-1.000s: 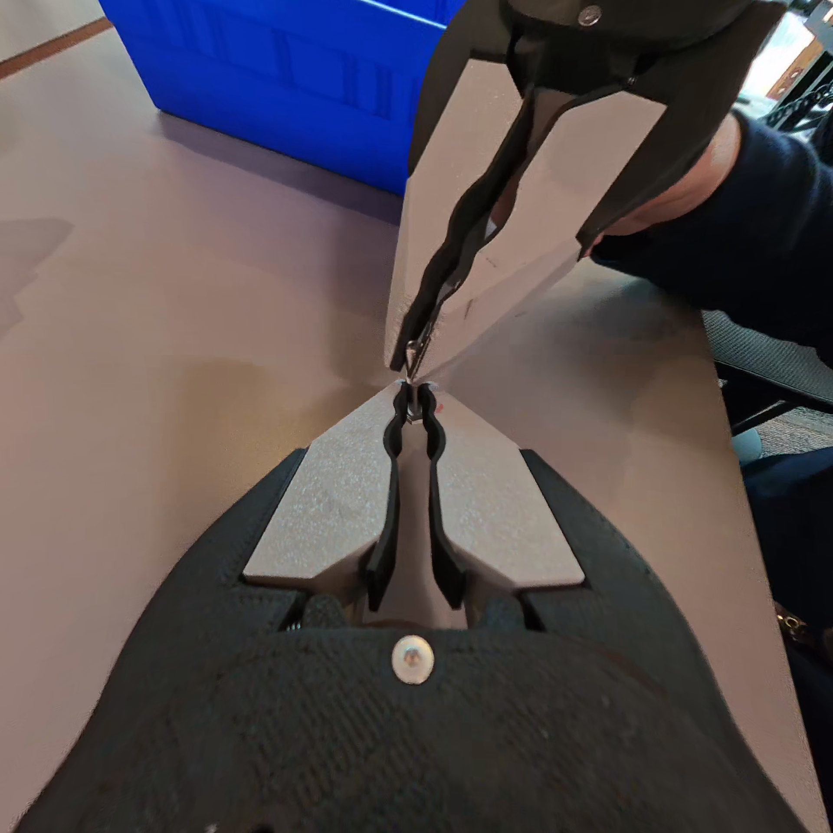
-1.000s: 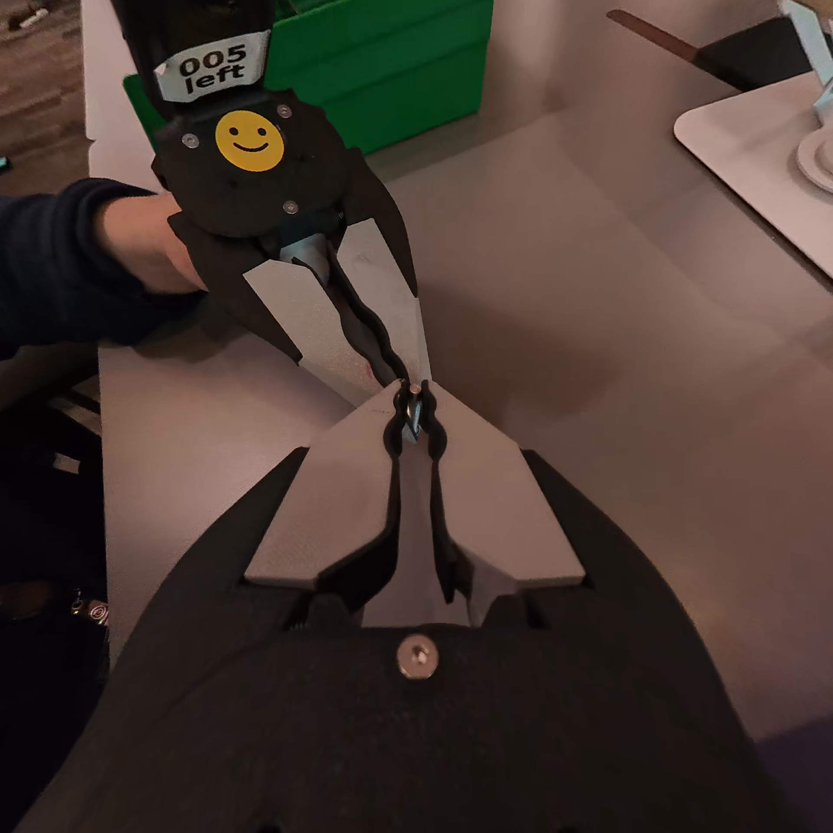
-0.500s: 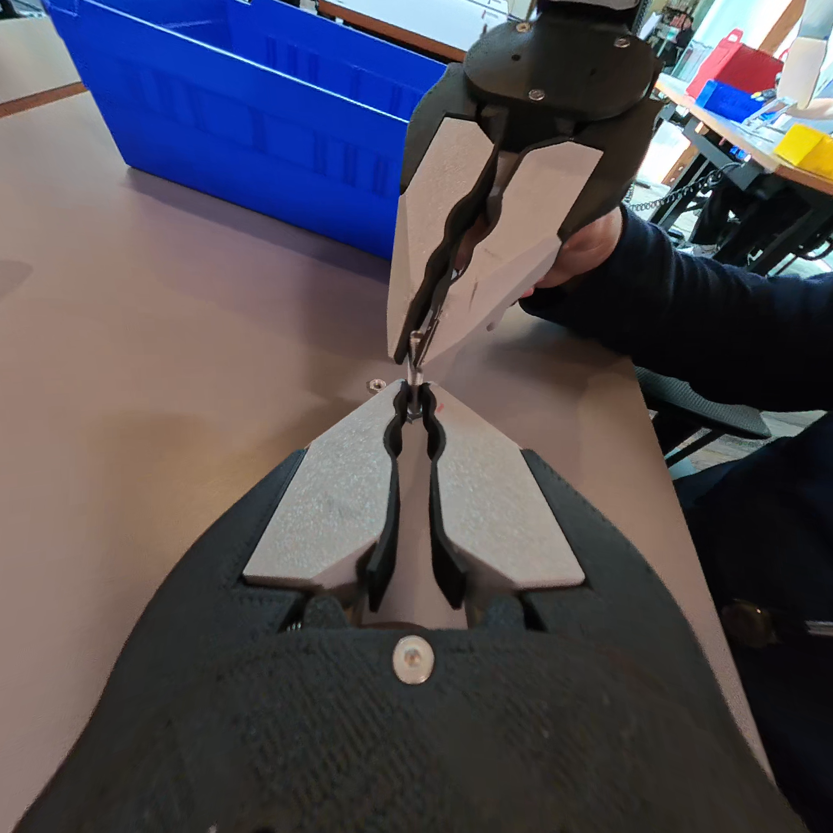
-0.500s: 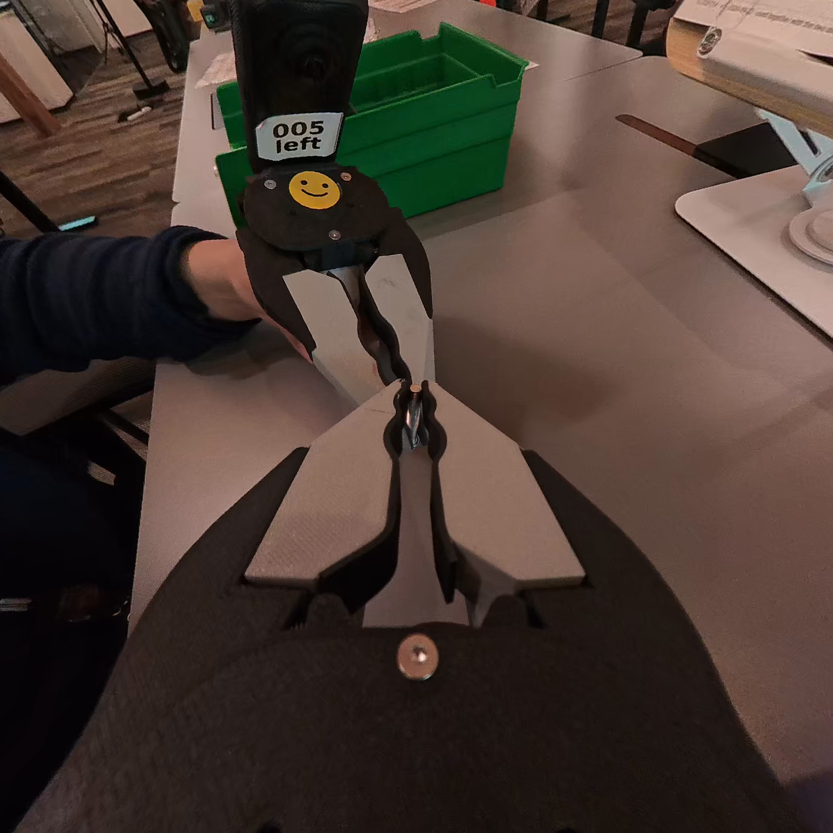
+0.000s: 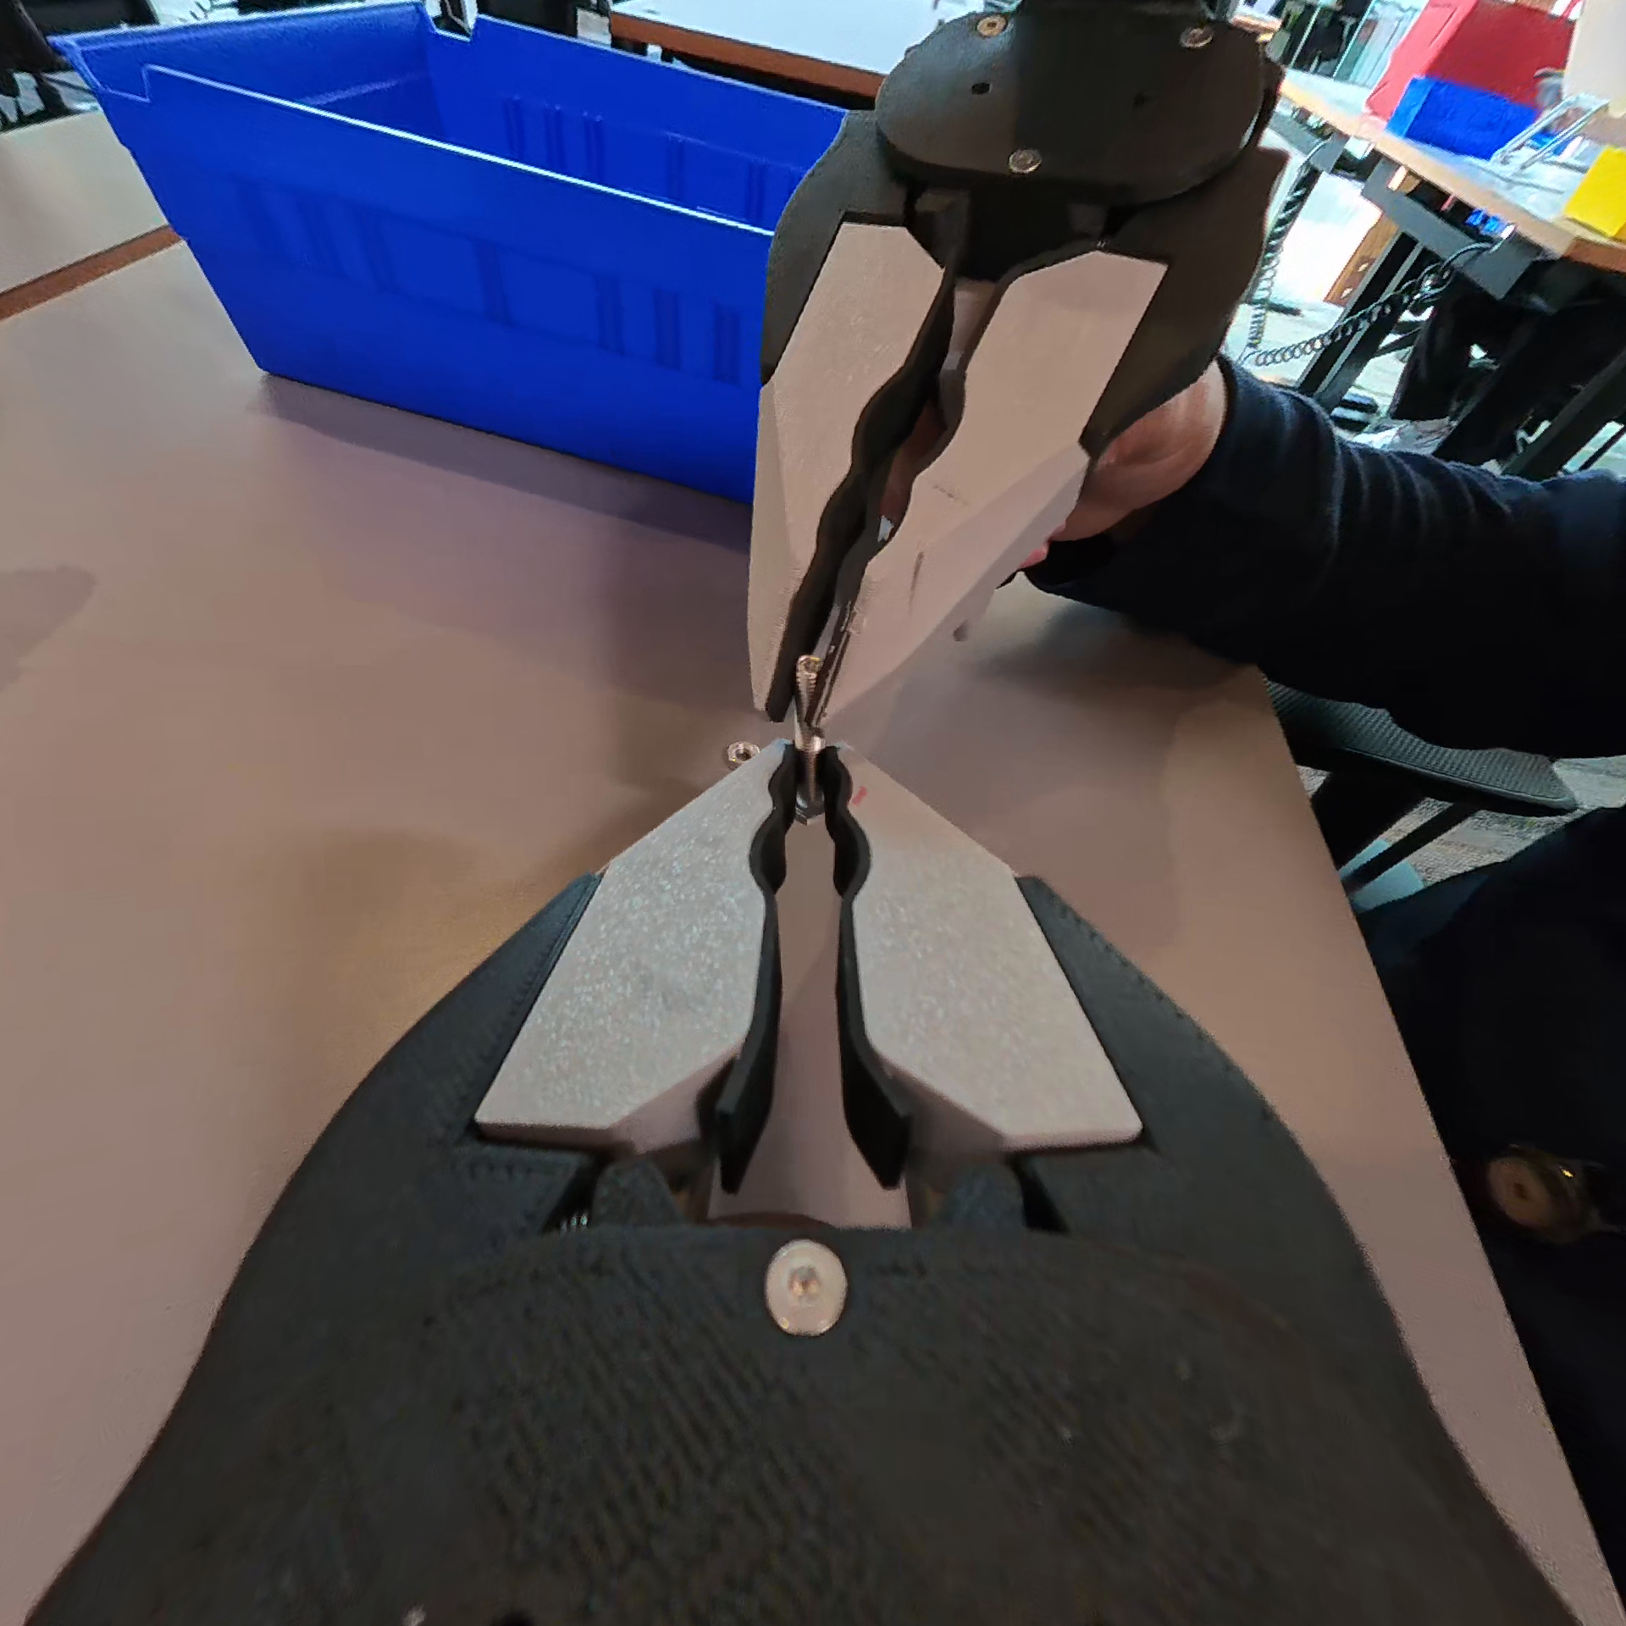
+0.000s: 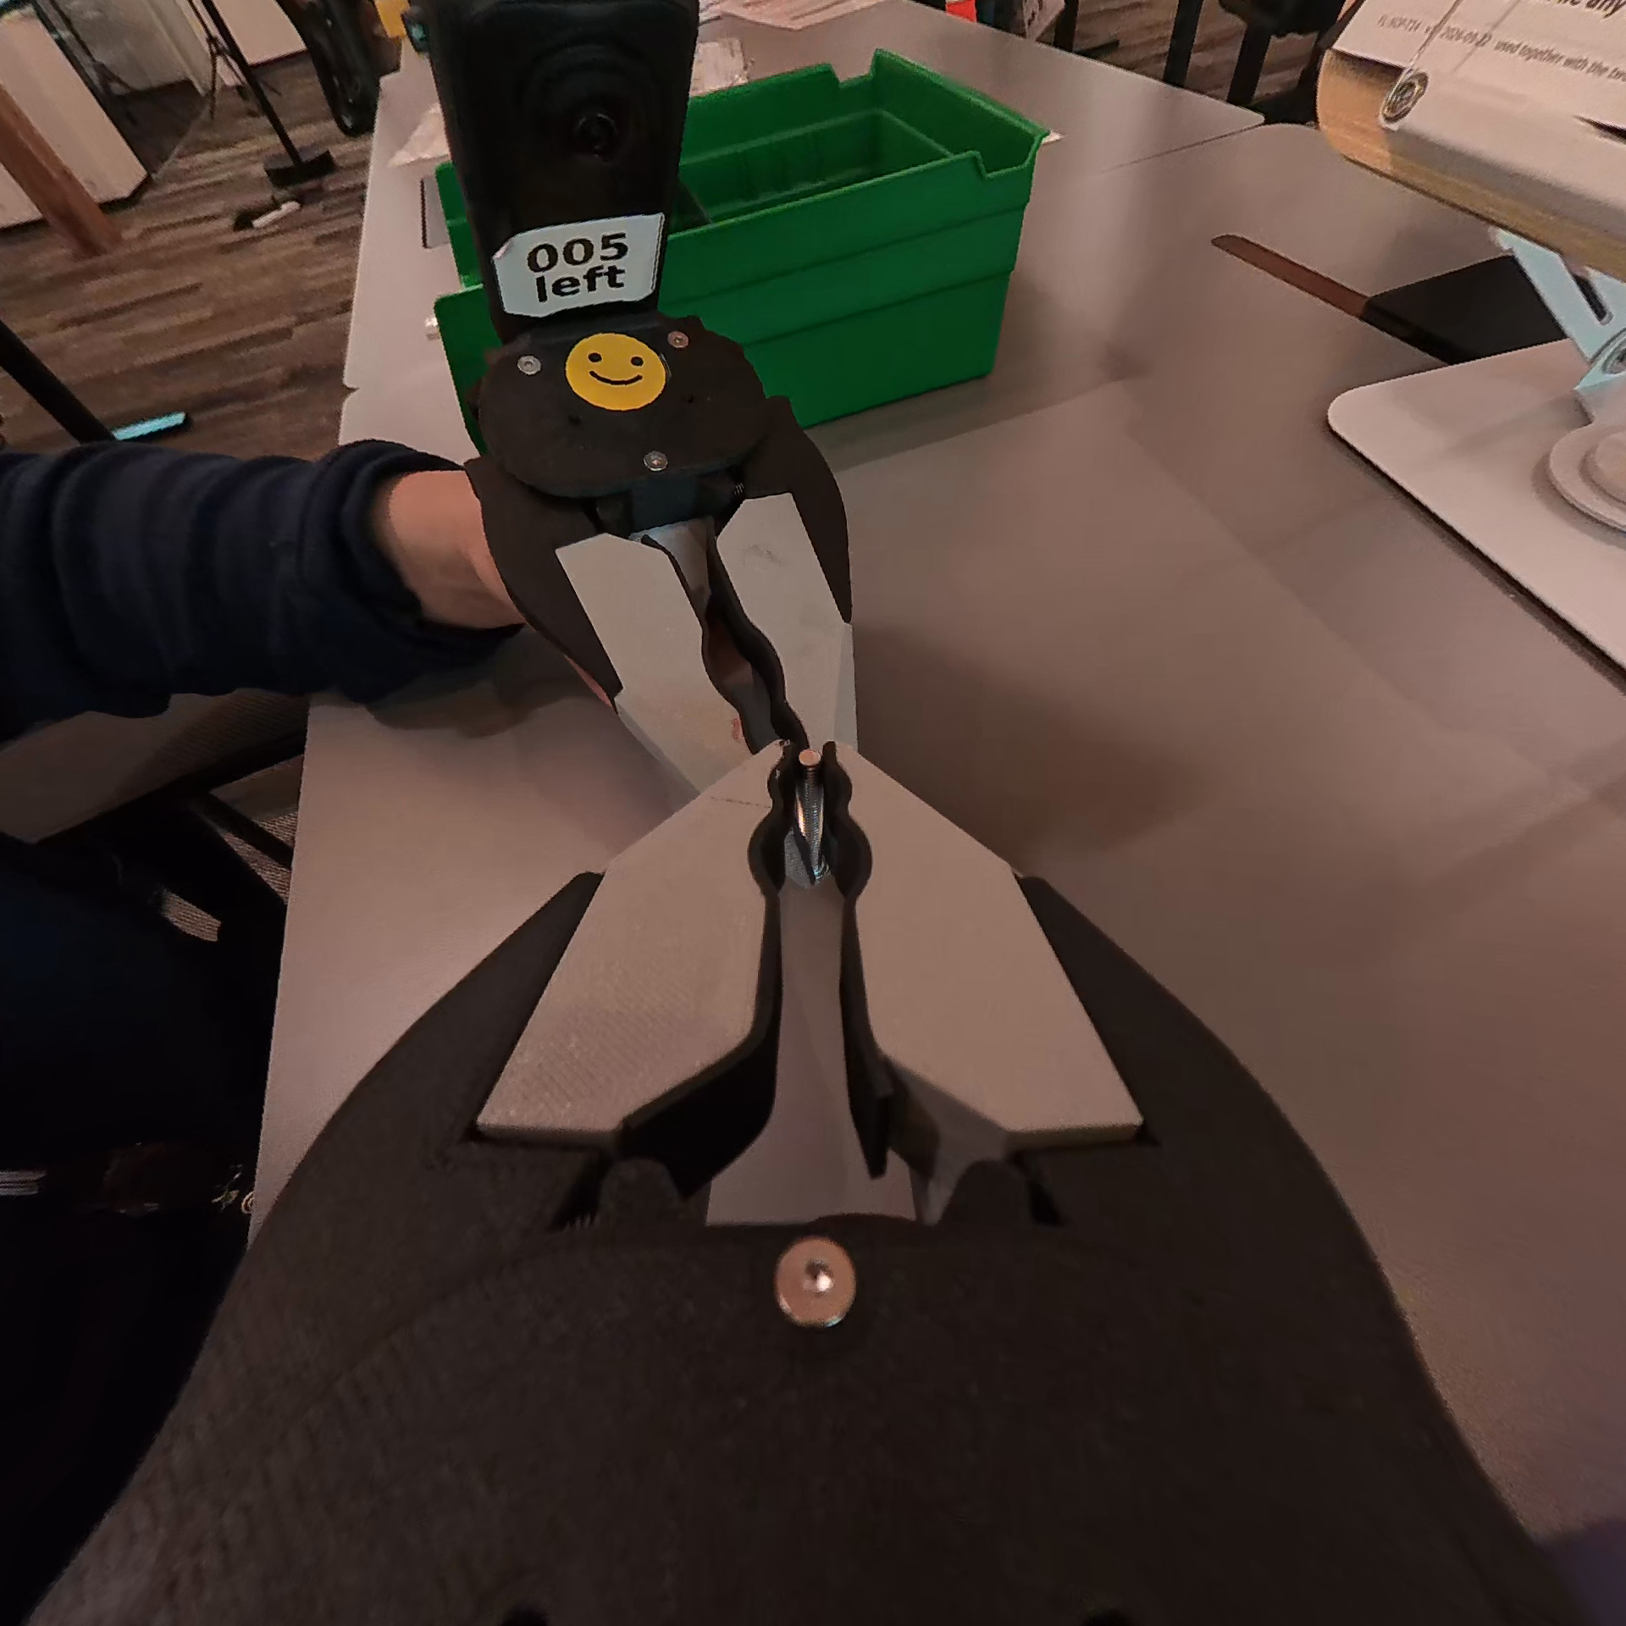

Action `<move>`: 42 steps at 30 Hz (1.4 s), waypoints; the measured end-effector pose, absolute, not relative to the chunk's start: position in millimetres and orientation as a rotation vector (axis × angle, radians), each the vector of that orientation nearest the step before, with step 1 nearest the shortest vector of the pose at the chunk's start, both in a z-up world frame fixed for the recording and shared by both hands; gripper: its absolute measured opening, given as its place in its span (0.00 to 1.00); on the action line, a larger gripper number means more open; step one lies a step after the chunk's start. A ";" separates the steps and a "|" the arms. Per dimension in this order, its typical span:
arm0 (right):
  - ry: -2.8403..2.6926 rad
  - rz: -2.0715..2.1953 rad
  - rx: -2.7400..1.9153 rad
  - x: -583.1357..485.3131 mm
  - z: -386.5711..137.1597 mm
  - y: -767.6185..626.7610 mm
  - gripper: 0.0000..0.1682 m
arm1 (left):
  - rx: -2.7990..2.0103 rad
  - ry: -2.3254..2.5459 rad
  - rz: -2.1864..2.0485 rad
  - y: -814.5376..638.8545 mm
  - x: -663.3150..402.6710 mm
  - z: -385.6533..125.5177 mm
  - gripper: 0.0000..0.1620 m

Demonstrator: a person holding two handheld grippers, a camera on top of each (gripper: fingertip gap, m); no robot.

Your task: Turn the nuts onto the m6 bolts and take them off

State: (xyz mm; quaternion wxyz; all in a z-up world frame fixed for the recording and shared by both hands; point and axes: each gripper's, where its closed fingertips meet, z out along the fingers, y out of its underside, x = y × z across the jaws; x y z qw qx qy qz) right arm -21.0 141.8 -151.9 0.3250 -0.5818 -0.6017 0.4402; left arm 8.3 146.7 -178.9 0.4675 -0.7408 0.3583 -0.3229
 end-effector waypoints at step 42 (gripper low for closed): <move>-1.547 0.563 -1.987 26.9 -237.1 186.5 0.07 | -1.792 0.933 -0.668 153.9 -4.4 -181.8 0.02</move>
